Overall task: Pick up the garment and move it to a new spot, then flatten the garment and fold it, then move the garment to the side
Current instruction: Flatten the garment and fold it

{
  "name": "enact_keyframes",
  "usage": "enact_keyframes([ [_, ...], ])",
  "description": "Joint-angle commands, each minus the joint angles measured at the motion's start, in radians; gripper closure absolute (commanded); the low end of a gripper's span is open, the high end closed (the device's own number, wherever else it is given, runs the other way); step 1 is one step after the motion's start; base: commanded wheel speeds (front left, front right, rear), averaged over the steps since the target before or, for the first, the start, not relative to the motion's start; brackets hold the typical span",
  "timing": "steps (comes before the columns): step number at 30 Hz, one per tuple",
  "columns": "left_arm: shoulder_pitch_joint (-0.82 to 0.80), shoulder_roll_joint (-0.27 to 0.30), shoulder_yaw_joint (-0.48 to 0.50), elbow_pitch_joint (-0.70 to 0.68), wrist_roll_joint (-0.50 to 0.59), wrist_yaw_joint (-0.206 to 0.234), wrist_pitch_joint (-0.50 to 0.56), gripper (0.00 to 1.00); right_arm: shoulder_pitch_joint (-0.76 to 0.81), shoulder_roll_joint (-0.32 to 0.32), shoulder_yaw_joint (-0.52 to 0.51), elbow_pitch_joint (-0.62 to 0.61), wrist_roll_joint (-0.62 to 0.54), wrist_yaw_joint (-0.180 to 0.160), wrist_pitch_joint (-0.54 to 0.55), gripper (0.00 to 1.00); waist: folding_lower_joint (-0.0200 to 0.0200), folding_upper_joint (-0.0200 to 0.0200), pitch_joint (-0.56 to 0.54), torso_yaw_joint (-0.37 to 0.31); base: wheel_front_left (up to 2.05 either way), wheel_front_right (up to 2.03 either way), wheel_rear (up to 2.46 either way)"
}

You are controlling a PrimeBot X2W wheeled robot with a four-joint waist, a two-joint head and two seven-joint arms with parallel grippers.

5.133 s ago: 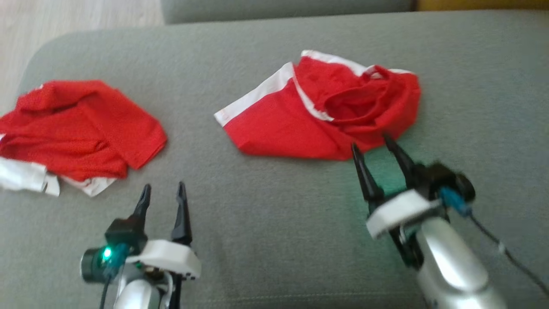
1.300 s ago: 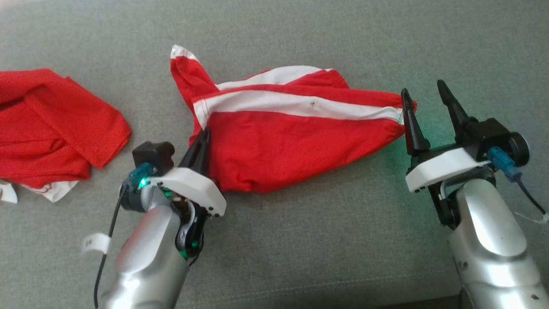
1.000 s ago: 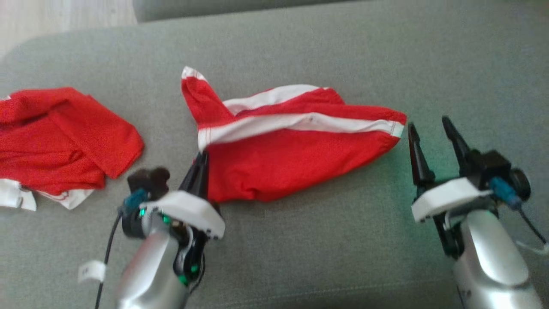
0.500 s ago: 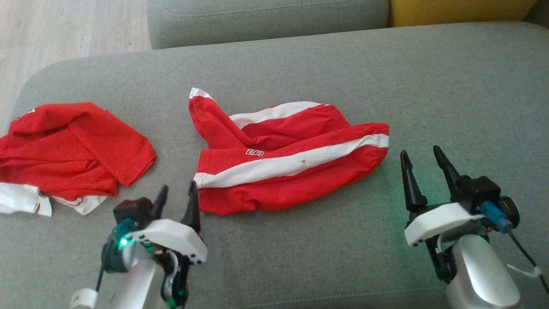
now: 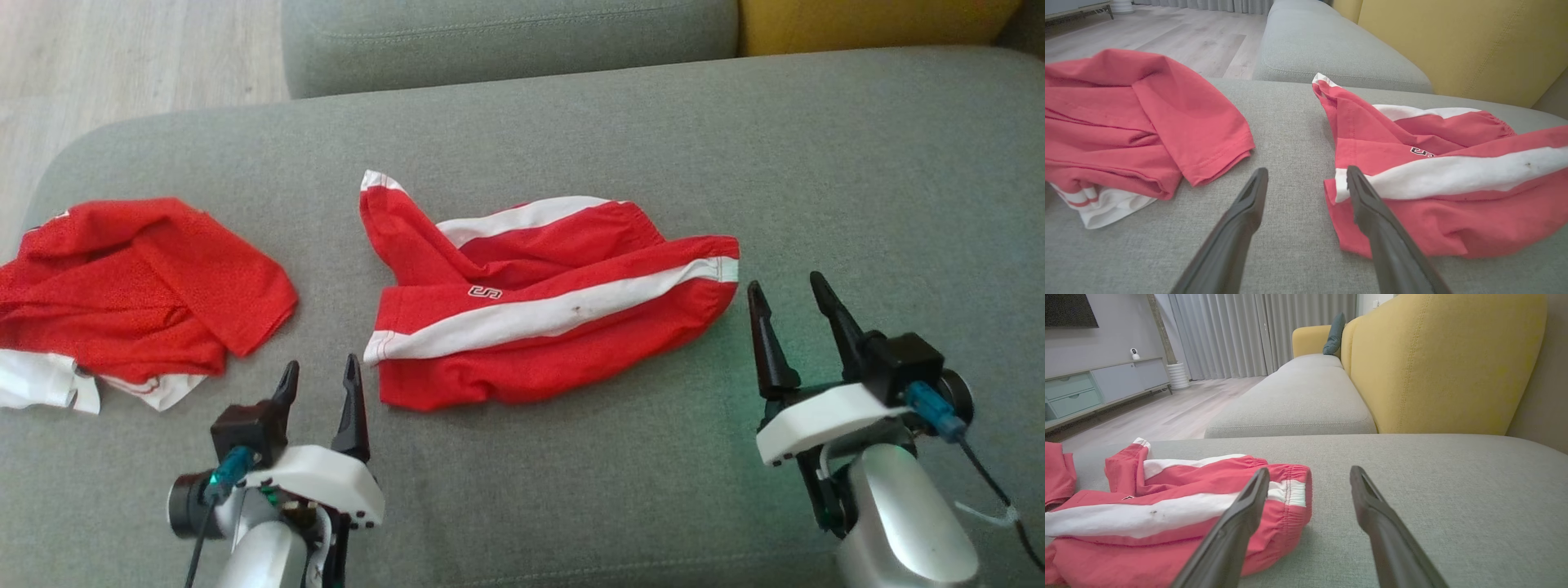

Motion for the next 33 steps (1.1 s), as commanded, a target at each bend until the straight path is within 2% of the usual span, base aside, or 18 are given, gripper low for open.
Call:
enact_keyframes([
  [1, -0.03, 0.013, 0.023, -0.038, -0.012, -0.006, -0.006, 0.0, -0.014, 0.007, 0.028, -0.027, 0.006, 0.007, -0.006, 0.0, 0.0, 0.0, 0.005, 0.001, 0.0, 0.0, 0.0],
  [10, -0.09, 0.013, -0.016, -0.004, -0.181, -0.122, -0.006, 0.0, -0.026, 0.008, 0.037, -0.027, 0.012, 0.007, -0.006, 0.0, 0.0, 0.0, 0.042, 0.005, 0.0, 0.0, 0.0],
  [15, -0.138, 0.013, -0.031, 0.052, -0.25, -0.171, -0.006, 0.0, -0.034, 0.008, 0.044, -0.026, 0.015, 0.007, -0.006, 0.0, 0.0, 0.0, 0.064, -0.001, 0.0, 0.0, 0.0],
  [24, -0.201, 0.013, -0.058, 0.162, -0.327, -0.209, -0.006, 0.0, -0.045, 0.008, 0.045, -0.024, 0.017, 0.007, -0.006, 0.0, 0.0, 0.0, 0.082, -0.009, 0.0, 0.0, 0.0],
  [33, -0.232, 0.013, -0.14, 0.204, -0.426, -0.217, -0.006, 0.0, -0.044, 0.008, 0.05, -0.021, 0.028, 0.007, -0.006, 0.0, 0.0, 0.0, 0.086, -0.011, 0.0, 0.0, 0.0],
])
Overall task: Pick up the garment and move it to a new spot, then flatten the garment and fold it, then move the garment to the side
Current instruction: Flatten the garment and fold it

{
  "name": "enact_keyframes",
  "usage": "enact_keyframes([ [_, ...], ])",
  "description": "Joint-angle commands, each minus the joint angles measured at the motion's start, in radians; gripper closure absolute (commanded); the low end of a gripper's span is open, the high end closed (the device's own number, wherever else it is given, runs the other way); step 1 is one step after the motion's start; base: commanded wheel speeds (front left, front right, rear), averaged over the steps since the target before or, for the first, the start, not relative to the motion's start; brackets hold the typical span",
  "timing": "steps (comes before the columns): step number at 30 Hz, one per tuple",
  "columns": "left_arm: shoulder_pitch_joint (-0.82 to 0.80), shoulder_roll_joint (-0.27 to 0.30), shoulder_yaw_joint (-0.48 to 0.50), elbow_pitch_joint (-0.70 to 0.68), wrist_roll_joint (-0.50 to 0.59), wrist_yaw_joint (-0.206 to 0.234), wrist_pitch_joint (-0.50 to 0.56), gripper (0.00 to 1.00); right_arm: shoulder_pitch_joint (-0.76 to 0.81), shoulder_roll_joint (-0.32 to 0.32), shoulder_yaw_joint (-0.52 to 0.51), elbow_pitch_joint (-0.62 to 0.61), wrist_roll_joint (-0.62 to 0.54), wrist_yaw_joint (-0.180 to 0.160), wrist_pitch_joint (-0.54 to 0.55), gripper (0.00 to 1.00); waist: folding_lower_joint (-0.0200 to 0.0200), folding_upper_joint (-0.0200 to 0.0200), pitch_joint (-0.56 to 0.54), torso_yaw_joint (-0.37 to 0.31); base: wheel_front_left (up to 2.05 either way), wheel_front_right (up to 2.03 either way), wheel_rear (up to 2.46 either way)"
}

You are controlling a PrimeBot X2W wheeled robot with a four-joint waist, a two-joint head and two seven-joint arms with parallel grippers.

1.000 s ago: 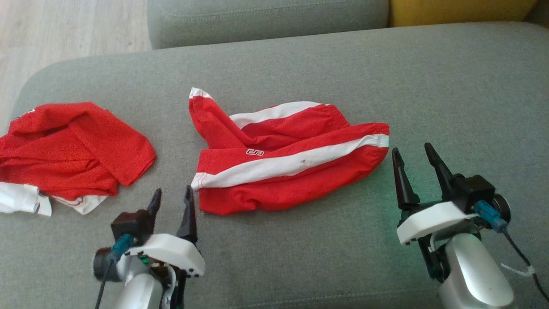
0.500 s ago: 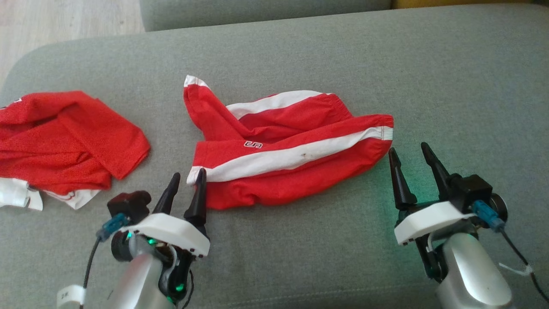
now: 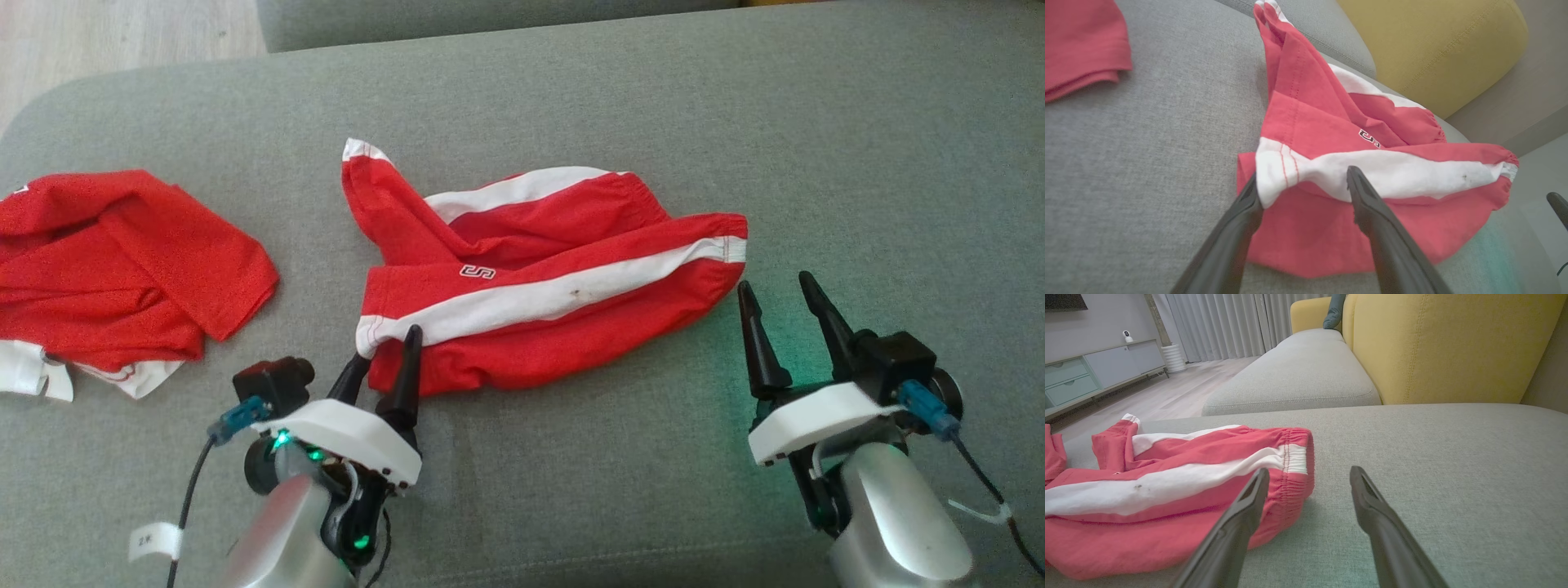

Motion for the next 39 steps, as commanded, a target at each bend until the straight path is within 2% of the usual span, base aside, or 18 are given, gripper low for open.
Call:
enact_keyframes([
  [1, -0.047, 0.014, 0.021, -0.027, -0.005, -0.006, -0.006, 0.0, -0.039, 0.005, 0.023, -0.027, 0.005, 0.007, -0.006, 0.0, 0.0, 0.0, 0.0, 0.001, 0.0, 0.0, 0.0],
  [17, -0.018, 0.014, 0.042, -0.106, 0.025, -0.006, -0.006, 0.01, -0.029, 0.005, 0.042, -0.024, 0.016, 0.007, -0.006, 0.0, 0.0, 0.0, -0.014, 0.014, 0.0, 0.0, 0.0],
  [19, -0.014, 0.014, 0.048, -0.111, 0.024, -0.006, -0.006, 0.1, -0.029, 0.005, 0.044, -0.025, 0.017, 0.007, -0.006, 0.0, 0.0, 0.0, -0.015, 0.013, 0.0, 0.0, 0.0],
  [20, -0.013, 0.014, 0.052, -0.115, 0.023, -0.006, -0.006, 0.22, -0.029, 0.005, 0.045, -0.025, 0.018, 0.007, -0.006, 0.0, 0.0, 0.0, -0.015, 0.013, 0.0, 0.0, 0.0],
  [21, -0.011, 0.014, 0.057, -0.119, 0.024, -0.006, -0.006, 0.44, -0.028, 0.005, 0.047, -0.027, 0.018, 0.007, -0.006, 0.0, 0.0, 0.0, -0.014, 0.013, 0.0, 0.0, 0.0],
  [22, -0.01, 0.014, 0.063, -0.122, 0.026, -0.006, -0.006, 0.6, -0.027, 0.005, 0.047, -0.028, 0.019, 0.007, -0.006, 0.0, 0.0, 0.0, -0.013, 0.012, 0.0, 0.0, 0.0],
  [24, -0.008, 0.014, 0.081, -0.132, 0.035, -0.006, -0.006, 0.89, -0.027, 0.005, 0.046, -0.029, 0.019, 0.007, -0.006, 0.0, 0.0, 0.0, -0.01, 0.013, 0.0, 0.0, 0.0],
  [25, -0.008, 0.014, 0.086, -0.137, 0.04, -0.006, -0.006, 1.0, -0.027, 0.005, 0.044, -0.029, 0.019, 0.007, -0.006, 0.0, 0.0, 0.0, -0.008, 0.013, 0.0, 0.0, 0.0],
  [29, -0.008, 0.014, 0.092, -0.142, 0.053, -0.006, -0.006, 1.0, -0.034, 0.005, 0.039, -0.02, 0.035, 0.007, -0.006, 0.0, 0.0, 0.0, 0.001, 0.016, 0.0, 0.0, 0.0],
  [39, -0.01, 0.014, 0.082, -0.152, 0.073, -0.006, -0.006, 1.0, -0.115, 0.005, 0.026, 0.067, 0.157, 0.007, -0.006, 0.0, 0.0, 0.0, 0.033, 0.037, 0.0, 0.0, 0.0],
])
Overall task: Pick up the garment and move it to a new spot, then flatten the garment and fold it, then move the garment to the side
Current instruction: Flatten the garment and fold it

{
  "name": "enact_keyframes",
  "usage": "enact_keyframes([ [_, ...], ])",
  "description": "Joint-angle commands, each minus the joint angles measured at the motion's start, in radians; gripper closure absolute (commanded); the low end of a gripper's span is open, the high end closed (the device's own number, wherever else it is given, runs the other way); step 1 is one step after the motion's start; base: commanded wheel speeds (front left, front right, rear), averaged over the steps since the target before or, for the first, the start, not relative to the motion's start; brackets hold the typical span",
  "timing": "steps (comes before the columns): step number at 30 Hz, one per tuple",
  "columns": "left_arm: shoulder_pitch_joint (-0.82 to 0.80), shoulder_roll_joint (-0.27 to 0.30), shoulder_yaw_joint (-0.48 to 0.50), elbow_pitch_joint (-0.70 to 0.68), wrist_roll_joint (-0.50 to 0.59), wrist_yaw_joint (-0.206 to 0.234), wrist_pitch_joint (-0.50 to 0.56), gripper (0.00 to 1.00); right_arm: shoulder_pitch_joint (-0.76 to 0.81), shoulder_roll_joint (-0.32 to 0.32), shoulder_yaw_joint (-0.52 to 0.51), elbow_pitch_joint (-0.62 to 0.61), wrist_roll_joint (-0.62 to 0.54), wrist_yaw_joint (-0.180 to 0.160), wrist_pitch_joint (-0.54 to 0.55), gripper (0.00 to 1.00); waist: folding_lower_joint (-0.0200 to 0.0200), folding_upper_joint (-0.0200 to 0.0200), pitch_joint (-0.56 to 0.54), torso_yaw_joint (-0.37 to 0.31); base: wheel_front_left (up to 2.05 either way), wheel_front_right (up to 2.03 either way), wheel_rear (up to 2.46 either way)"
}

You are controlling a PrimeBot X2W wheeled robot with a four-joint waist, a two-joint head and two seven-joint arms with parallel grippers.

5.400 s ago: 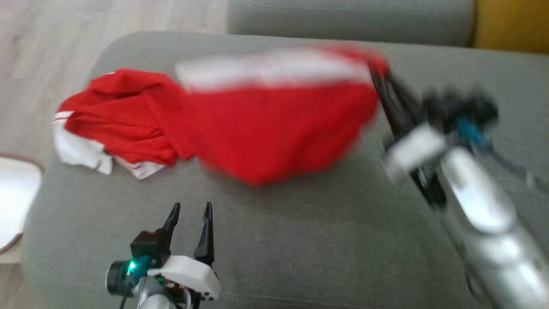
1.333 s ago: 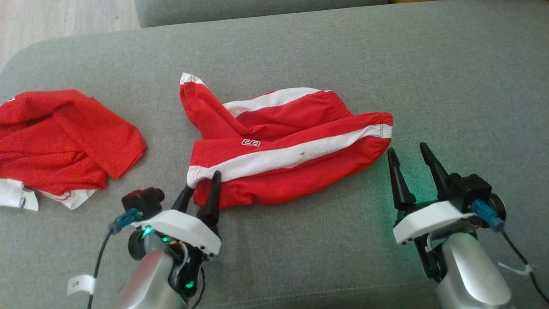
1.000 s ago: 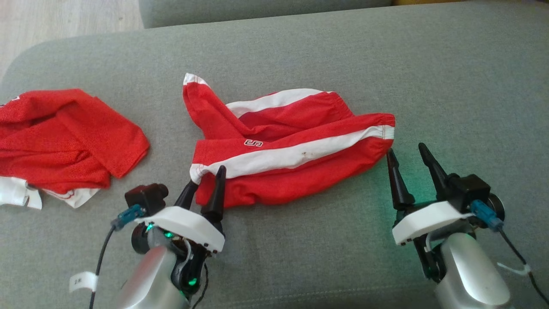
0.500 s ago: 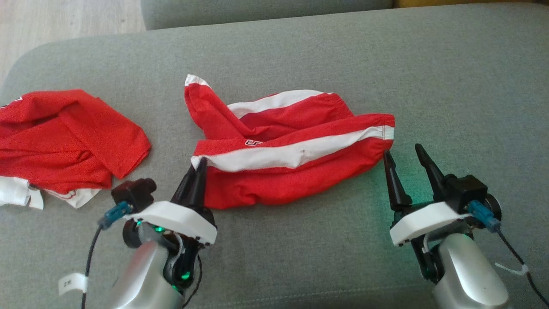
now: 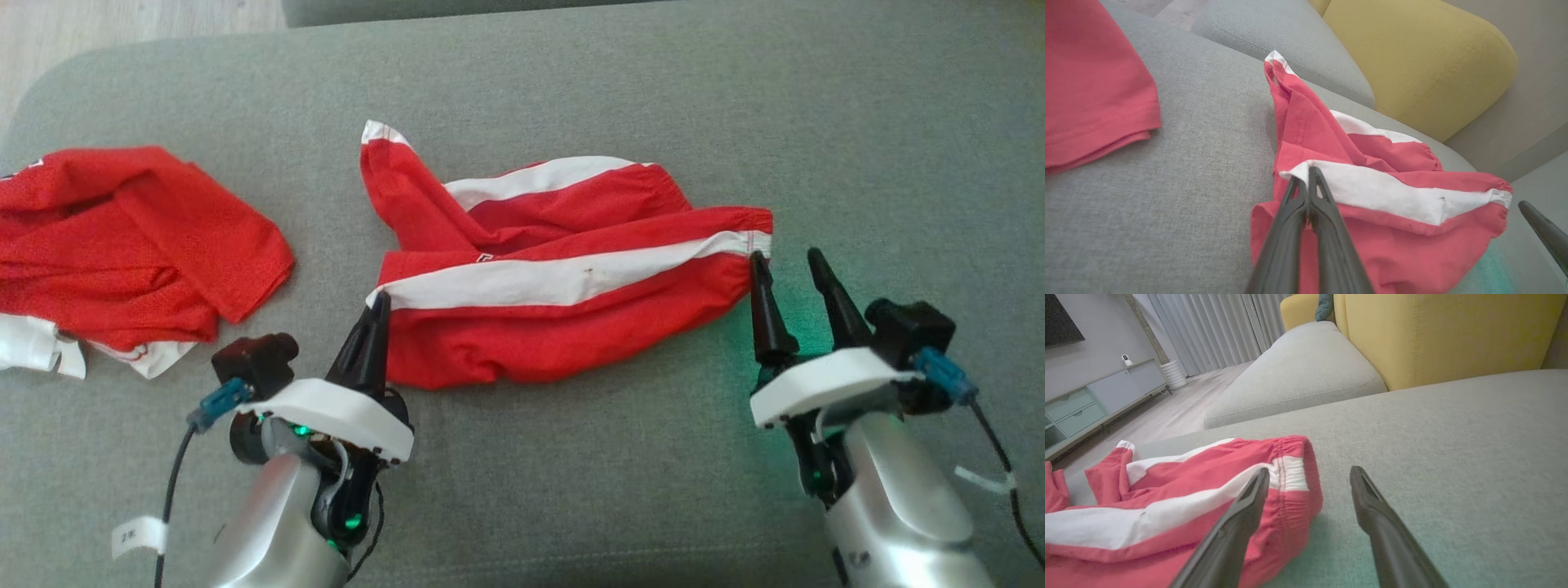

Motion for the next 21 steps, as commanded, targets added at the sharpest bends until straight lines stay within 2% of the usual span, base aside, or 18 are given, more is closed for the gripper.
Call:
enact_keyframes([
  [1, -0.021, 0.013, 0.024, -0.029, 0.009, -0.006, -0.006, 1.0, -0.038, 0.005, 0.027, -0.02, 0.008, 0.007, -0.006, 0.0, 0.0, 0.0, 0.005, 0.004, 0.0, 0.0, 0.0],
  [8, -0.025, 0.013, 0.018, -0.03, 0.012, -0.006, -0.006, 1.0, -0.066, 0.005, 0.064, 0.007, 0.033, 0.007, -0.006, 0.0, 0.0, 0.0, 0.022, 0.01, 0.0, 0.0, 0.0],
  [15, -0.037, 0.013, 0.015, -0.029, 0.011, -0.006, -0.006, 1.0, -0.088, 0.005, 0.075, 0.021, 0.041, 0.007, -0.006, 0.14, 0.0, 0.0, 0.036, 0.011, 0.0, 0.0, 0.0],
  [16, -0.038, 0.013, 0.015, -0.028, 0.012, -0.006, -0.006, 1.0, -0.092, 0.005, 0.078, 0.022, 0.04, 0.007, -0.006, 0.24, 0.0, 0.0, 0.037, 0.012, 0.0, 0.0, 0.0],
  [17, -0.039, 0.013, 0.014, -0.026, 0.013, -0.006, -0.006, 1.0, -0.095, 0.005, 0.08, 0.022, 0.04, 0.007, -0.006, 0.51, 0.0, 0.0, 0.038, 0.012, 0.0, 0.0, 0.0],
  [21, -0.041, 0.013, 0.014, -0.021, 0.015, -0.006, -0.006, 1.0, -0.099, 0.005, 0.08, 0.011, 0.038, 0.007, -0.006, 0.91, 0.0, 0.0, 0.038, 0.014, 0.0, 0.0, 0.0],
])
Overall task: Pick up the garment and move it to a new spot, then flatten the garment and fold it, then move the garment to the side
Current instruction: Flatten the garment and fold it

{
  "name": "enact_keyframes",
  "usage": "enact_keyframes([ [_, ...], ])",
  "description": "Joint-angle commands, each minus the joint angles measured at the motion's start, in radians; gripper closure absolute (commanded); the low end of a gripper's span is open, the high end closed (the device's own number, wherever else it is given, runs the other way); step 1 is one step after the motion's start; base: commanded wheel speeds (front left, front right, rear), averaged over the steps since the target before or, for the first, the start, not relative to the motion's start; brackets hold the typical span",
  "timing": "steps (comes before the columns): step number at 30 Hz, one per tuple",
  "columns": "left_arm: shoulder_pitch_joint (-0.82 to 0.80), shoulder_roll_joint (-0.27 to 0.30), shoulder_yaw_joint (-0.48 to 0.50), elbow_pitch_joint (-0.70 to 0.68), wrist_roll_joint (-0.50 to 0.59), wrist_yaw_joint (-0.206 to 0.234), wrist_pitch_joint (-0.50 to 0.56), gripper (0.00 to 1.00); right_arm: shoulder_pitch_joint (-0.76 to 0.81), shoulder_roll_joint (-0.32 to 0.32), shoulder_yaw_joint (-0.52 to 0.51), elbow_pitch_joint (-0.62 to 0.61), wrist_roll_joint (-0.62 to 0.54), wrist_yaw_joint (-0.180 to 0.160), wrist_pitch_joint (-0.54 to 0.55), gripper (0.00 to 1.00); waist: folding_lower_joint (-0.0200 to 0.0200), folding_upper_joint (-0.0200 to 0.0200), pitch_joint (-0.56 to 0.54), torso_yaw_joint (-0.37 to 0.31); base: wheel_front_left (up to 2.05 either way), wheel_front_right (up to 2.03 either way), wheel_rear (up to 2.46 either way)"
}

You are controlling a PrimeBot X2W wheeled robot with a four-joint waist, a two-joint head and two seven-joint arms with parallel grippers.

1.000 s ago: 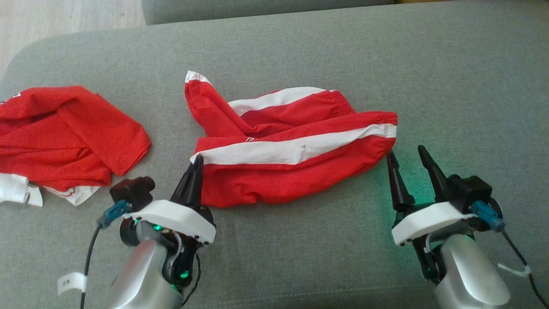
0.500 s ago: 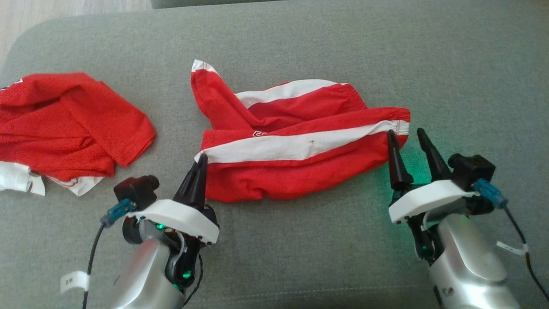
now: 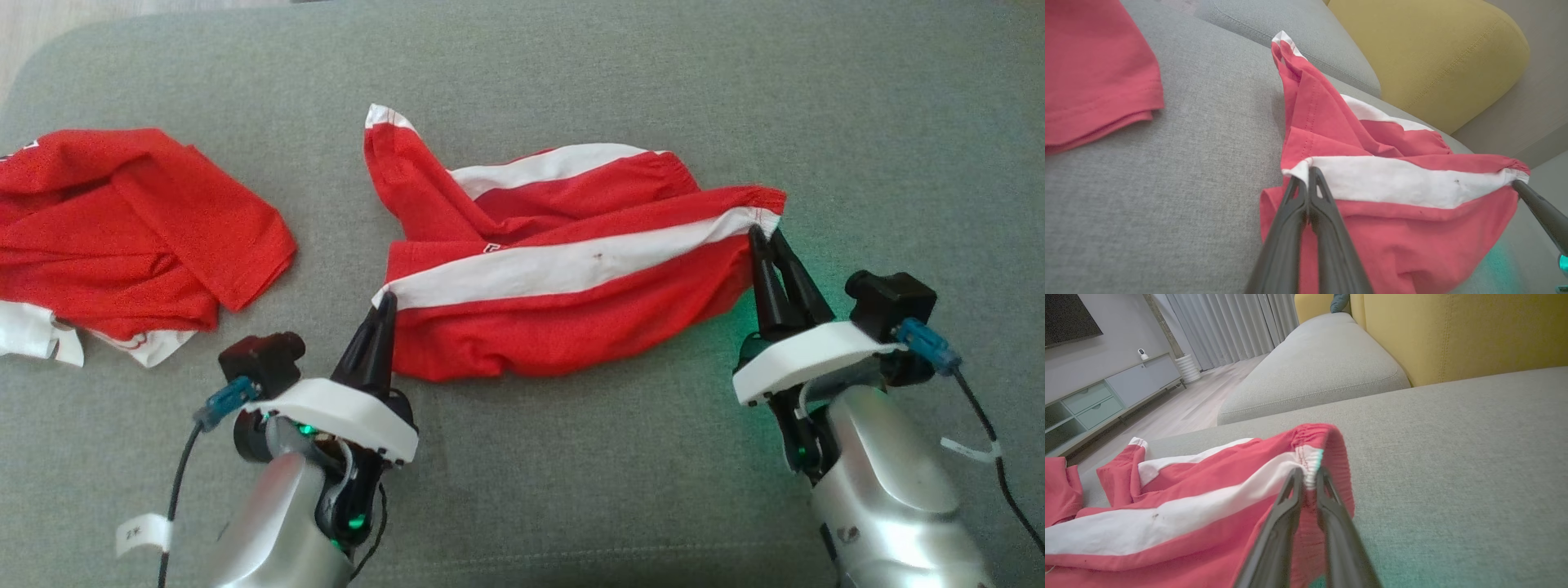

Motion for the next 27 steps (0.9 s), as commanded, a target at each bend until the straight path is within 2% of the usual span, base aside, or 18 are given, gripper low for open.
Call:
enact_keyframes([
  [1, -0.037, 0.013, 0.029, -0.022, 0.007, -0.006, -0.006, 1.0, -0.024, 0.005, 0.021, -0.034, 0.003, 0.007, -0.006, 1.0, -0.0001, 0.0, -0.001, 0.0, 0.0, 0.0, 0.0],
  [7, -0.032, 0.013, 0.041, -0.026, 0.013, -0.006, -0.006, 1.0, -0.006, 0.005, 0.008, -0.075, -0.009, 0.007, -0.006, 1.0, -0.0001, 0.0, -0.023, -0.004, 0.0, 0.0, 0.0],
  [13, -0.046, 0.025, 0.066, -0.095, 0.047, -0.006, -0.006, 1.0, 0.011, 0.005, 0.003, -0.149, -0.009, 0.007, -0.006, 1.0, -0.0001, 0.0, -0.085, -0.013, 0.0, 0.0, 0.0],
  [21, -0.19, 0.165, 0.095, -0.259, 0.116, -0.006, -0.006, 1.0, -0.06, -0.068, 0.06, -0.302, 0.03, 0.007, -0.006, 1.0, -0.0001, 0.0, -0.171, -0.027, 0.0, 0.0, 0.0],
  [27, -0.375, 0.279, 0.093, -0.313, 0.164, -0.003, 0.036, 1.0, -0.196, -0.165, 0.103, -0.373, 0.099, 0.007, 0.014, 1.0, -0.0001, 0.0, -0.14, -0.019, 0.0, 0.0, 0.0],
])
